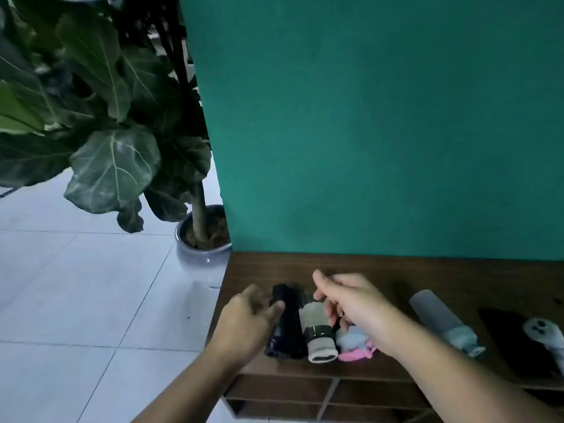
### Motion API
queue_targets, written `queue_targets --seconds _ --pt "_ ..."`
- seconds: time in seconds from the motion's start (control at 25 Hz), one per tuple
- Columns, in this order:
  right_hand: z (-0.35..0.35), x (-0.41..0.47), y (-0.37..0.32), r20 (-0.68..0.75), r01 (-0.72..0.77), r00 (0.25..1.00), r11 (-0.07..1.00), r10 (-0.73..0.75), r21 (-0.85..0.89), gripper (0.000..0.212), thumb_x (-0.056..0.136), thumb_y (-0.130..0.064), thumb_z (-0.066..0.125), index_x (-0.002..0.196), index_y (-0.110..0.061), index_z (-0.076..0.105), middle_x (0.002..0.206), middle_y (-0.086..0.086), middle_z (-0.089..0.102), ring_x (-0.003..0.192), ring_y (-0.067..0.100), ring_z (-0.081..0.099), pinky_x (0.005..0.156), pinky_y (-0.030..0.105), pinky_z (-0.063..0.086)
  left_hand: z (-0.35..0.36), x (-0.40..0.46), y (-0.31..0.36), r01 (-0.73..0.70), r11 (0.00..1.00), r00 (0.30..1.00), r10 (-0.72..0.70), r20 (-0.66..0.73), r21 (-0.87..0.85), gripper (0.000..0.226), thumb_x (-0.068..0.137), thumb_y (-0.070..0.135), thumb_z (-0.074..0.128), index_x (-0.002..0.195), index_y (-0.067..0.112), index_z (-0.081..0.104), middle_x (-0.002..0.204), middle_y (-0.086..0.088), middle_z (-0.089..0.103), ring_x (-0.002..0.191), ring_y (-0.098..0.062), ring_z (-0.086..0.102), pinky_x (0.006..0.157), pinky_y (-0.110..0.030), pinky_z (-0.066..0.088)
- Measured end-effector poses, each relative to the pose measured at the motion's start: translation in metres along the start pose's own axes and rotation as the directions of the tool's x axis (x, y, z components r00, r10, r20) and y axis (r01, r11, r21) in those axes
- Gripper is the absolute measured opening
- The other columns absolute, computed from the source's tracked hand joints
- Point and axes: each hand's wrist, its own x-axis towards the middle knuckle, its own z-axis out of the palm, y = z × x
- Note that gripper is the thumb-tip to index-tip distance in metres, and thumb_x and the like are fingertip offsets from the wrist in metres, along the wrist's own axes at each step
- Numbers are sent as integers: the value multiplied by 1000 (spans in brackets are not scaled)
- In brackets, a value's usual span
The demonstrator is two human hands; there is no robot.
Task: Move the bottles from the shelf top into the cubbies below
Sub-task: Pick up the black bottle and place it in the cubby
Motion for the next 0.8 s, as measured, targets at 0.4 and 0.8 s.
queue_targets --seconds 0.4,0.8 --pt "114 121 184 64 286 937 651 -343 -703 94 108 -11 68 181 -18 9 186 6 27 170 28 31 138 36 32 134 95 -124 186 936 971 -223 -92 -299 99 63 74 83 149 27 64 119 11 78 120 -29 80 109 -52 65" --pt "153 25 273 137 679 553 349 -822 -646 122 83 -8 94 177 -36 22 181 -4 40 169 29 37 138 39 33 128 -65 -172 27 669 990 -119 -71 -742 43 106 45 72 146 29 71 125 -3 83 96 -12 85 58 -29 64"
